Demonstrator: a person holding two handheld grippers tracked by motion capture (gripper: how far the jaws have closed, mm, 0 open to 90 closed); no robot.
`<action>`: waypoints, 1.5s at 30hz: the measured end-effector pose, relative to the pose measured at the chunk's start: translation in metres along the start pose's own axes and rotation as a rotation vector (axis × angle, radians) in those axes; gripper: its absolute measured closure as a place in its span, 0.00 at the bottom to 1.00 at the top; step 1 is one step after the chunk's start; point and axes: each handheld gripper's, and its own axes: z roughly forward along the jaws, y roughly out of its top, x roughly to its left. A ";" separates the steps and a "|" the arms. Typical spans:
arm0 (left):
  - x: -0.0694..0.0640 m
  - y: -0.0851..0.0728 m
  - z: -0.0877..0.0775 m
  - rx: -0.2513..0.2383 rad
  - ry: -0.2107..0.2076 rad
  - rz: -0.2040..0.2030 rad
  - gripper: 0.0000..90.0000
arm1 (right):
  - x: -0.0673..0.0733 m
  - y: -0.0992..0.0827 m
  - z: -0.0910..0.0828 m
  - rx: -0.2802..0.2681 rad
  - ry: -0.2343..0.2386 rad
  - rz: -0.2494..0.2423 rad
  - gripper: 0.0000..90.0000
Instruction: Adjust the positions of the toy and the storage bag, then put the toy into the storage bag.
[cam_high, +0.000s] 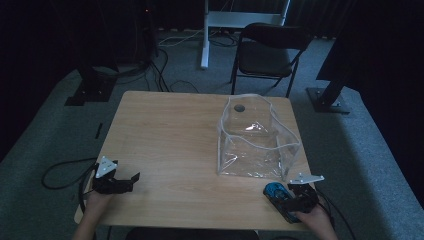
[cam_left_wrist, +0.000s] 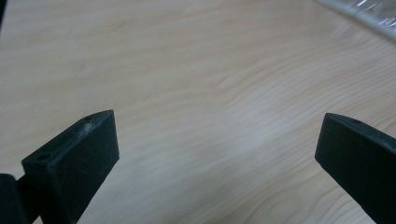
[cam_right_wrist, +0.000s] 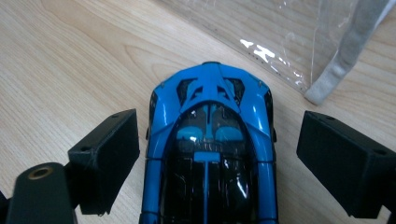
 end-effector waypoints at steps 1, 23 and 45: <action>0.003 -0.003 -0.001 0.003 0.004 -0.010 0.00 | 0.000 0.000 0.000 0.005 -0.001 0.003 0.14; 0.019 -0.027 0.001 0.192 0.087 -0.029 0.00 | 0.003 0.001 0.008 0.091 -0.025 -0.038 0.15; 0.019 -0.034 0.000 0.213 0.074 -0.045 0.00 | 0.010 0.007 0.016 0.200 -0.076 -0.077 0.22</action>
